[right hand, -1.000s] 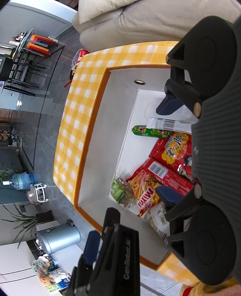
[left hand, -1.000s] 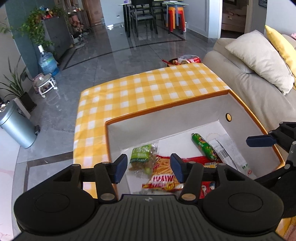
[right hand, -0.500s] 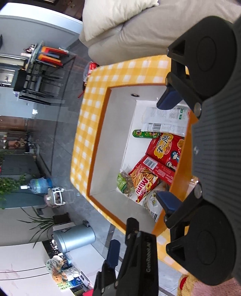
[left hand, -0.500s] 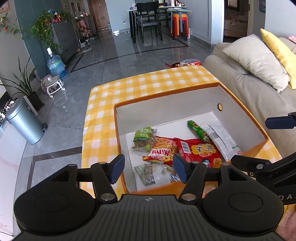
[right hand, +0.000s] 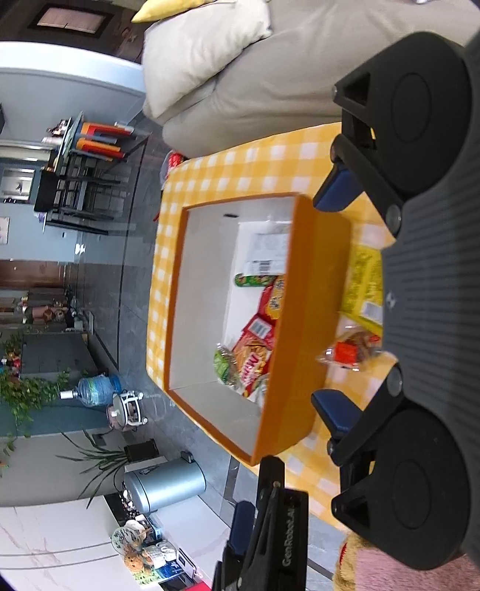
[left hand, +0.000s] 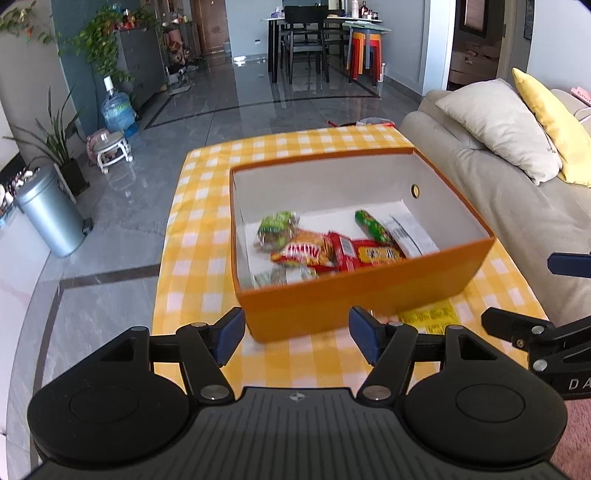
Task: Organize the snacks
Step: 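Withdraw both tools from the box and move toward the remaining snacks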
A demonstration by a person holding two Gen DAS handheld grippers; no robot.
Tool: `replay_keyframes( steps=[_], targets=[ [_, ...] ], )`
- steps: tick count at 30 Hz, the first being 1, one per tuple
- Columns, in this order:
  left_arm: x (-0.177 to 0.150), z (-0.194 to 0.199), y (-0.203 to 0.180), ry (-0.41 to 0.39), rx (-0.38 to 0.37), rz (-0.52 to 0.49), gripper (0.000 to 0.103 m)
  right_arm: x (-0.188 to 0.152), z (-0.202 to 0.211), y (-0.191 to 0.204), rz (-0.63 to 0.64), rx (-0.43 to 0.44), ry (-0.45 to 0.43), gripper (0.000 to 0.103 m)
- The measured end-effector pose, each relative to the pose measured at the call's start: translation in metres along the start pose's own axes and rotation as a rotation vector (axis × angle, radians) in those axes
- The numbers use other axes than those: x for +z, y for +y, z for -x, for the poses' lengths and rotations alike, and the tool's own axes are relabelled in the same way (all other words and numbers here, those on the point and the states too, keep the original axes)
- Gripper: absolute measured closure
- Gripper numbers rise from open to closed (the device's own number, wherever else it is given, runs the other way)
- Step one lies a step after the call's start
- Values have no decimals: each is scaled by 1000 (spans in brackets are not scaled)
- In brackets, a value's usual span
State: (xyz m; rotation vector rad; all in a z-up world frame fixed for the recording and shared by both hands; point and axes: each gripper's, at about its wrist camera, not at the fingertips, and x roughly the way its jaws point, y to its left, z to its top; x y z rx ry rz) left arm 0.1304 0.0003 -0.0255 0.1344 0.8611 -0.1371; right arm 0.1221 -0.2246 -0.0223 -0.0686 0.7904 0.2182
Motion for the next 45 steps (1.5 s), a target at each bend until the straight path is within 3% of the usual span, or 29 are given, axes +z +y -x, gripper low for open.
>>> replay_keyframes(
  steps=[8, 19, 25, 29, 36, 45],
  targets=[
    [-25, 6, 2, 29, 5, 59, 27, -36, 16, -6, -17, -61, -21, 4],
    [-50, 1, -9, 22, -22, 88, 22, -80, 13, -1, -12, -38, -26, 4],
    [-59, -13, -17, 35, -53, 118, 22, -92, -9, -4, -55, -15, 45, 4],
    [-62, -23, -25, 62, -72, 108, 22, -101, -18, -9, -101, -1, 43, 4],
    [-56, -39, -38, 81, -109, 101, 26, -97, -39, -14, -99, -31, 61, 28],
    [-40, -75, -52, 111, -177, 130, 28, -89, -69, -27, -157, -4, 98, 26]
  ],
)
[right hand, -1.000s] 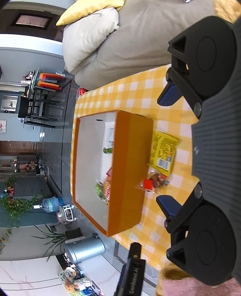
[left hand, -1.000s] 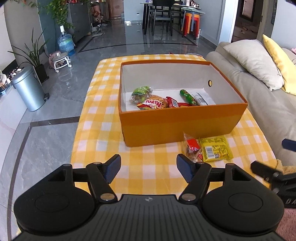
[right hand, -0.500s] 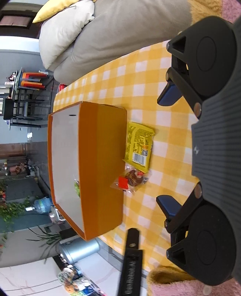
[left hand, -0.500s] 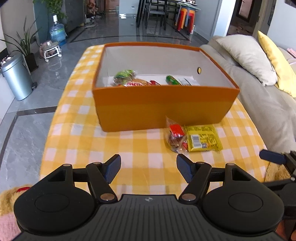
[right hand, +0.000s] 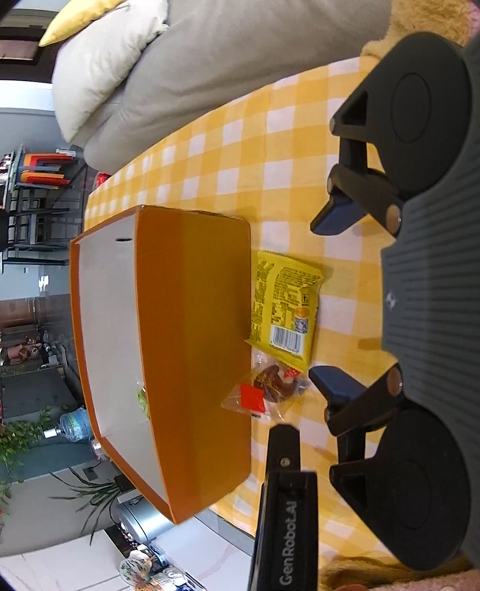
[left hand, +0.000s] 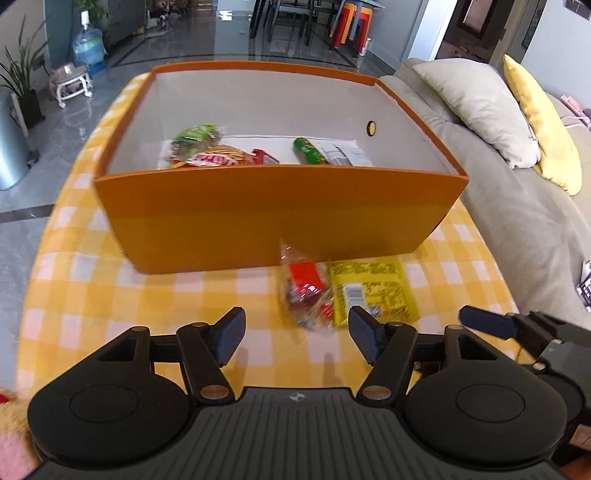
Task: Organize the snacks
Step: 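Withdraw both tools from the box and move toward the remaining snacks, then grasp the clear red-labelled pack with the left tool while the right tool grasps the yellow bag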
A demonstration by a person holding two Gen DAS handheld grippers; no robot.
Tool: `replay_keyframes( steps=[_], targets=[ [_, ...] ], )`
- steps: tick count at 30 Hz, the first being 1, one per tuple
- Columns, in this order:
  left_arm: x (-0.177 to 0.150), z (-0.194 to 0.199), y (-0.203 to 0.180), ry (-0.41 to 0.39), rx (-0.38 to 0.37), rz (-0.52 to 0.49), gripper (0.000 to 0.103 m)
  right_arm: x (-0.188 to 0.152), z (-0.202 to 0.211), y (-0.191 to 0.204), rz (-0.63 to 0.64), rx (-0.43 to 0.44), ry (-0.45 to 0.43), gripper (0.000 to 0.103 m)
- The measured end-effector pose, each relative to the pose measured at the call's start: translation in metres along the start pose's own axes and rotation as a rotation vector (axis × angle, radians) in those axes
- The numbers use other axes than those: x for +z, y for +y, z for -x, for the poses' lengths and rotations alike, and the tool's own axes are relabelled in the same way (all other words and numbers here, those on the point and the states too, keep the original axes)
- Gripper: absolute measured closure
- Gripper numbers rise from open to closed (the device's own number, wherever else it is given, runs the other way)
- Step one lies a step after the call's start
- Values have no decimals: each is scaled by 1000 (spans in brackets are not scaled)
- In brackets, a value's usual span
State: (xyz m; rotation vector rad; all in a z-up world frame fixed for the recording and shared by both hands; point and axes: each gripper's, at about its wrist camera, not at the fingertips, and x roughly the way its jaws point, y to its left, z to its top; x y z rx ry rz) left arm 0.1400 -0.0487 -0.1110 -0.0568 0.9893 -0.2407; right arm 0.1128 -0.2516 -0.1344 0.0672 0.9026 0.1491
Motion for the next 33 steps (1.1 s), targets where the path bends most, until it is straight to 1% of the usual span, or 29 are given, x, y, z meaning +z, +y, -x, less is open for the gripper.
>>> replay_keyframes(
  steps=[1, 3, 5, 10, 14, 15, 16, 20, 24, 27, 28, 29, 33],
  targets=[
    [3, -3, -1, 2, -6, 3, 28, 2, -3, -1, -7, 3, 4, 24],
    [8, -9, -1, 0, -17, 7, 28, 5, -9, -2, -16, 5, 9, 22],
    [14, -16, -2, -4, -17, 20, 25, 8, -16, -3, -17, 6, 15, 22],
    [25, -35, 0, 12, -7, 44, 26, 13, -26, -3, -20, 16, 20, 16],
    [29, -50, 3, 41, -9, 51, 32, 17, -32, -3, -16, 24, 18, 14],
    [29, -53, 3, 49, -11, 56, 35, 18, -34, -3, -16, 24, 17, 13],
    [28, -57, 4, 60, -17, 63, 42, 19, -34, -3, -18, 24, 17, 12],
    [27, -64, 8, 71, -64, 95, 52, 21, -39, -5, -31, 29, 23, 12],
    [28, -67, 6, 82, -73, 87, 55, 23, -45, -6, -37, 28, 30, 11],
    [27, -67, 8, 91, -77, 98, 57, 25, -48, -5, -37, 32, 32, 9],
    [27, -66, 9, 93, -76, 100, 61, 25, -48, -4, -35, 31, 33, 9],
    [27, -64, 10, 91, -78, 103, 67, 25, -49, -4, -33, 30, 35, 9],
    [27, -57, 20, 95, -45, 121, 68, 25, -53, -3, -31, 30, 45, 6]
  ],
)
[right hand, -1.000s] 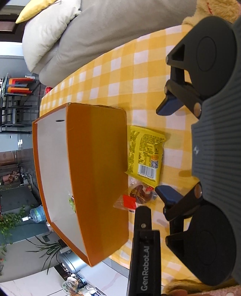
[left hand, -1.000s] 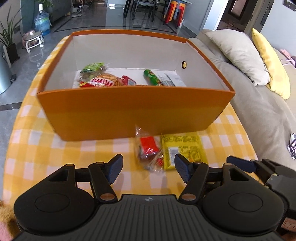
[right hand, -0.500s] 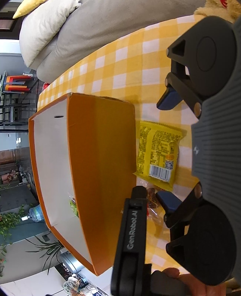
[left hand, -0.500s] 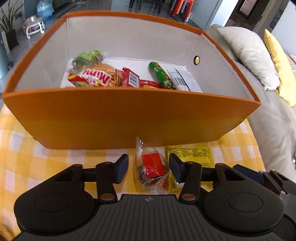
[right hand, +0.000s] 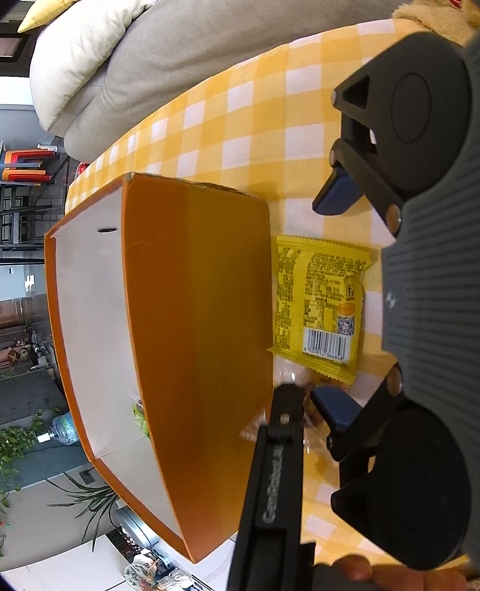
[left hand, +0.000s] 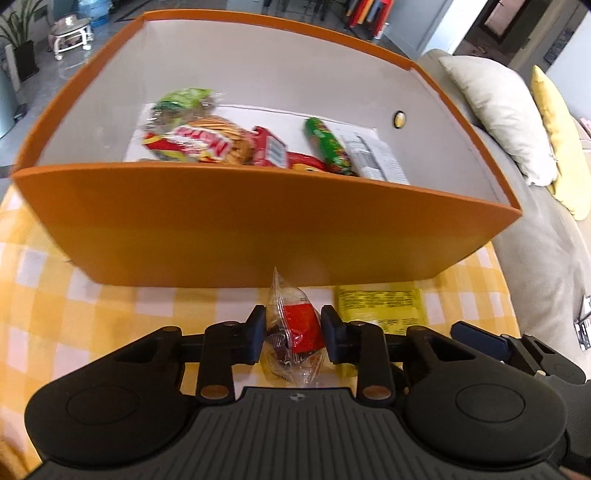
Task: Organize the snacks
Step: 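Grasp the clear red-labelled pack with the left tool while the right tool grasps the yellow bag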
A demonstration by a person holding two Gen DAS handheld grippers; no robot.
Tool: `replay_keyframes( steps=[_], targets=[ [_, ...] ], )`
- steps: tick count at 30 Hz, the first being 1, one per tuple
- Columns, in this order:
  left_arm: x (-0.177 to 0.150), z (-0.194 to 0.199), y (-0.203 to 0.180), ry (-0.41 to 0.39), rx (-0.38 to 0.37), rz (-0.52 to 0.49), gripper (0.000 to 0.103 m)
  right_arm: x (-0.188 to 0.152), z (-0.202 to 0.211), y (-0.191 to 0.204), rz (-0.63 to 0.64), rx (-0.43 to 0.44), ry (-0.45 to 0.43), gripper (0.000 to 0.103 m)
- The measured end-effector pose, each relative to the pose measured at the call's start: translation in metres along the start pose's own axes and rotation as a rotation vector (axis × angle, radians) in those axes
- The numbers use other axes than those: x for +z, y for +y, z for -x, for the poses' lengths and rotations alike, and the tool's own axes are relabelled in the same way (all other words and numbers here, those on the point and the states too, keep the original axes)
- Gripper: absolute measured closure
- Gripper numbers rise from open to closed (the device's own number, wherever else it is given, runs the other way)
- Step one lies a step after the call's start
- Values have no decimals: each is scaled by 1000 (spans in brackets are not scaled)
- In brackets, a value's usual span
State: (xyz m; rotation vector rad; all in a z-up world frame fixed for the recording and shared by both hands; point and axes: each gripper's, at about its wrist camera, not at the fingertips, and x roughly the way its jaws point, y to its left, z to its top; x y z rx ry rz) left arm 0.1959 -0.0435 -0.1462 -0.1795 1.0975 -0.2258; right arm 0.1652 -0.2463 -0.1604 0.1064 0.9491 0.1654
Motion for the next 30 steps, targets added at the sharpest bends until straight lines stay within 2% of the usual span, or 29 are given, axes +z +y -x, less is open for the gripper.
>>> replay_keyframes(
  steps=[5, 12, 24, 30],
  targets=[
    [-1, 11, 20, -3, 52, 33, 68, 0, -9, 2, 6, 2, 27, 4],
    [-2, 15, 36, -1, 52, 69, 67, 0, -24, 8, 7, 12, 66, 4],
    [1, 6, 36, 12, 52, 77, 53, 0, -38, 28, 113, -62, 62, 4],
    [0, 0, 34, 28, 37, 83, 52, -2, -36, 32, 142, -82, 49, 14]
  ],
)
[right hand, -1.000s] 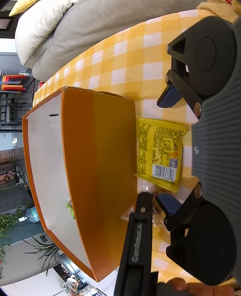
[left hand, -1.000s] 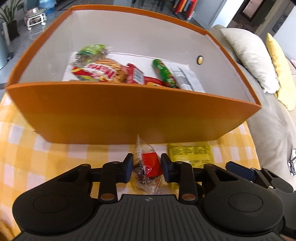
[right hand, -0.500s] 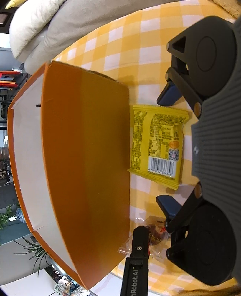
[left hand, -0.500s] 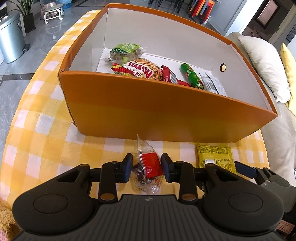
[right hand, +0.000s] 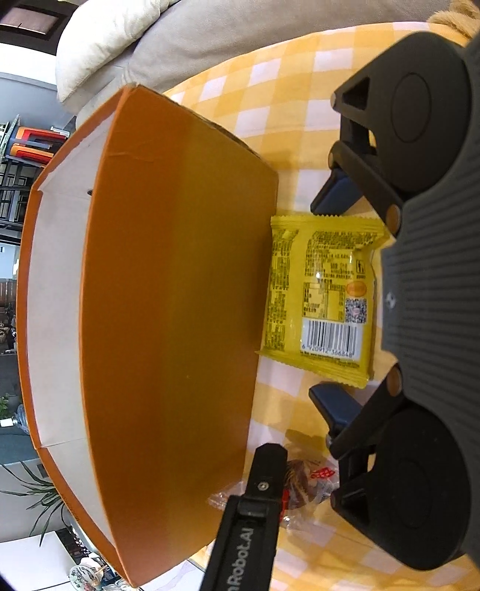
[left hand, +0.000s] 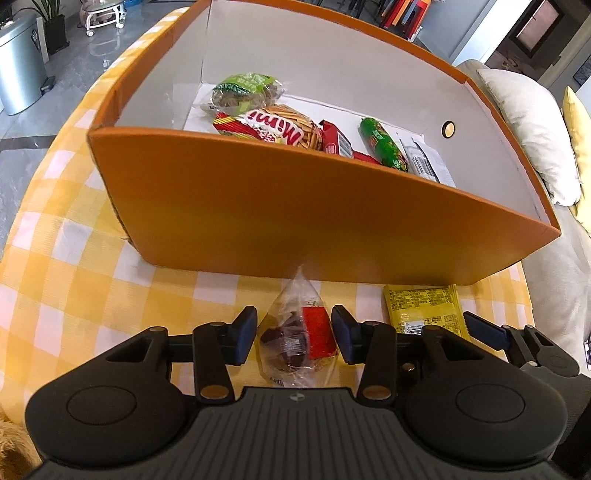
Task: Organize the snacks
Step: 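Grasp the clear red-labelled pack with the left tool while the right tool grasps the yellow bag, then lift both snacks and carry them over the orange box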
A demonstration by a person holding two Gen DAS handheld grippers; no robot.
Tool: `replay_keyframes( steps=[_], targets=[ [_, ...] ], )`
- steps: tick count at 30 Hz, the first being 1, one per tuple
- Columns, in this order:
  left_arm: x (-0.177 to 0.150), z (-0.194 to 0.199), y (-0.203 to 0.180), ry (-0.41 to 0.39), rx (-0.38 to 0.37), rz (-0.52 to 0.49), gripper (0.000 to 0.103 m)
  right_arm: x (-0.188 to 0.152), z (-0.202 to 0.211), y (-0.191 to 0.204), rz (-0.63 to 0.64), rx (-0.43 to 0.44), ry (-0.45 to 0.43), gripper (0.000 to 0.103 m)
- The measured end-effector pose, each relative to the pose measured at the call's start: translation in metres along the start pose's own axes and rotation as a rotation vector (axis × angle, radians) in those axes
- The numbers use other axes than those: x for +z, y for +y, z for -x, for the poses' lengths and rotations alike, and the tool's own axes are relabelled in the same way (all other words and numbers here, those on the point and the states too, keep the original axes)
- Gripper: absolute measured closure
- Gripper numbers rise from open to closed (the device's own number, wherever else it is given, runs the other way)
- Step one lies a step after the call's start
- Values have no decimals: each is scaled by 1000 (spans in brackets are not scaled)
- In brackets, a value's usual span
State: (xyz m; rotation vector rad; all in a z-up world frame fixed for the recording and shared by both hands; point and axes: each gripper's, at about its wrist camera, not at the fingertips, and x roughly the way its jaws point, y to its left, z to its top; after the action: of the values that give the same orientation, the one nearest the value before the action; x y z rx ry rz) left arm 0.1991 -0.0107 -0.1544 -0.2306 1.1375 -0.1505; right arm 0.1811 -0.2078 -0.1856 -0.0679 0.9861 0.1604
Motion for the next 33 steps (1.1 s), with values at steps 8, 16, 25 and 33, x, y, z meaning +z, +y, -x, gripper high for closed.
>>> replay_keyframes(
  steps=[8, 16, 25, 33],
  targets=[
    [1, -4, -4, 14, 2, -11, 54, -2, 7, -8, 2, 1, -16, 34],
    [1, -3, -6, 12, 2, -18, 57, -3, 12, -10, 13, 23, -21, 49],
    [-2, 11, -8, -11, -5, -19, 58, -6, 29, -9, 26, 42, -19, 49],
    [-5, 31, -12, -38, -23, -27, 59, -3, 52, -11, 17, 51, -35, 49]
  ],
)
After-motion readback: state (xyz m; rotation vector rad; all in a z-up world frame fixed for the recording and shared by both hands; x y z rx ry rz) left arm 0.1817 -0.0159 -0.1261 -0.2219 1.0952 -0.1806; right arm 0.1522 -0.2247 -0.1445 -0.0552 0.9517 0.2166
